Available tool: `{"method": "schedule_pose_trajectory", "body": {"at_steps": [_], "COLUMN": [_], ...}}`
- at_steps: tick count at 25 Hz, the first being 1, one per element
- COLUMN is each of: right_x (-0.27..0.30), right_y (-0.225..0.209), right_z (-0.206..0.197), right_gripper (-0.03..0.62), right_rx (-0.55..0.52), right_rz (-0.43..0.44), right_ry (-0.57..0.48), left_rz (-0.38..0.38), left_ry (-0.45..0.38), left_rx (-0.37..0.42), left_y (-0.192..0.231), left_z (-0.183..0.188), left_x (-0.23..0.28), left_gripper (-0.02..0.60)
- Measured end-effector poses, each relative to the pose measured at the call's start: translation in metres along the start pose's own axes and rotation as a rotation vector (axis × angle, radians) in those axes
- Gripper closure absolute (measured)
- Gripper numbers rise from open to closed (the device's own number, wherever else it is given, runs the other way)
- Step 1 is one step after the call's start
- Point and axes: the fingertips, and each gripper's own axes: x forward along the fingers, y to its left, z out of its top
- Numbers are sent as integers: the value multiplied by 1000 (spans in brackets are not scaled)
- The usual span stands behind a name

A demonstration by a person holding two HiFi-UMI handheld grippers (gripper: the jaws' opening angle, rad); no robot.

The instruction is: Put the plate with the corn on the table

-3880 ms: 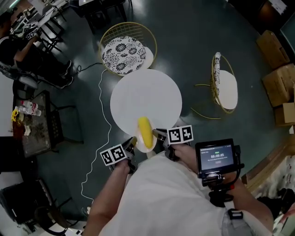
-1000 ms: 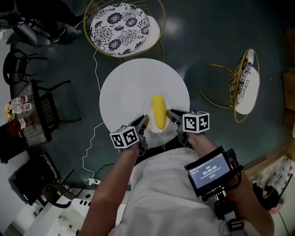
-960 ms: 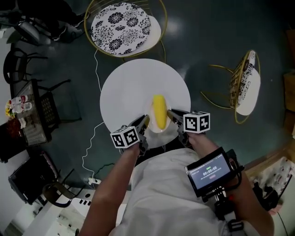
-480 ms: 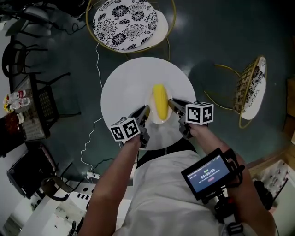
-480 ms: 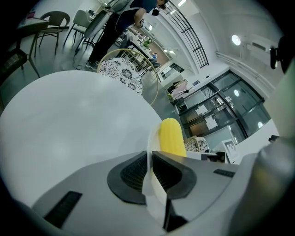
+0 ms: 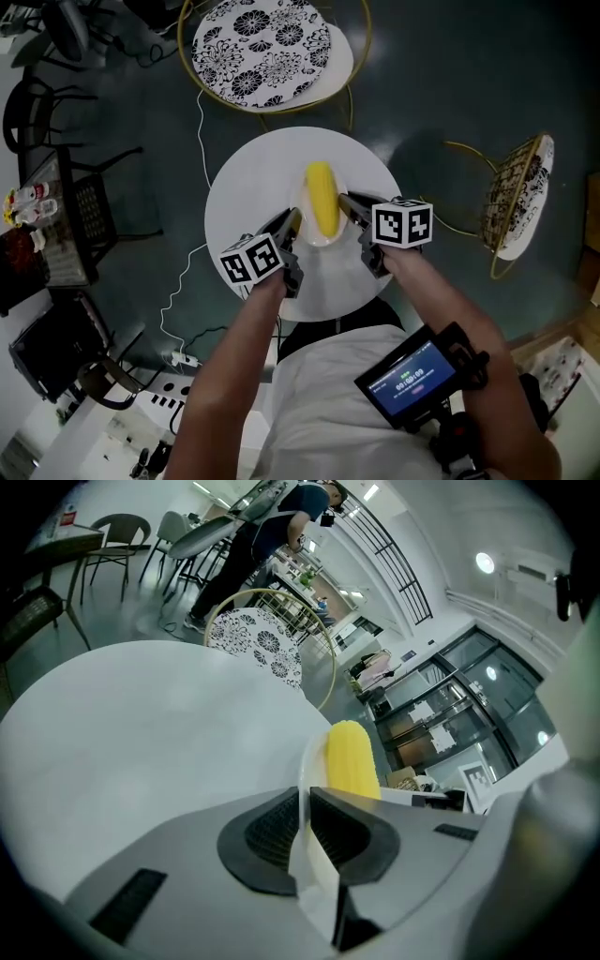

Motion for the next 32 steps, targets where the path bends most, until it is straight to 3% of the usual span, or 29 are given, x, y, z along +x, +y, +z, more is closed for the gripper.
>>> {"method": "schedule_pose_trajectory", "body": {"at_steps": [11,21,32], "right_x": [35,48,53], "right_y": [0,-4,-3], "right_z": [41,46,48], "right_gripper": [546,545,545], "right_rx": [-66,-132,-236], "right_rz": [-25,-91,-136], "right_ry": [-4,22,39], "left_rz": [51,151,207], "left_ry": [-47,-29,20], "left_rx": [16,89,217], "left_y": [14,21,24], "left_z": [44,49,52], "left_x": [21,30,37], "left_gripper": [543,541,538]}}
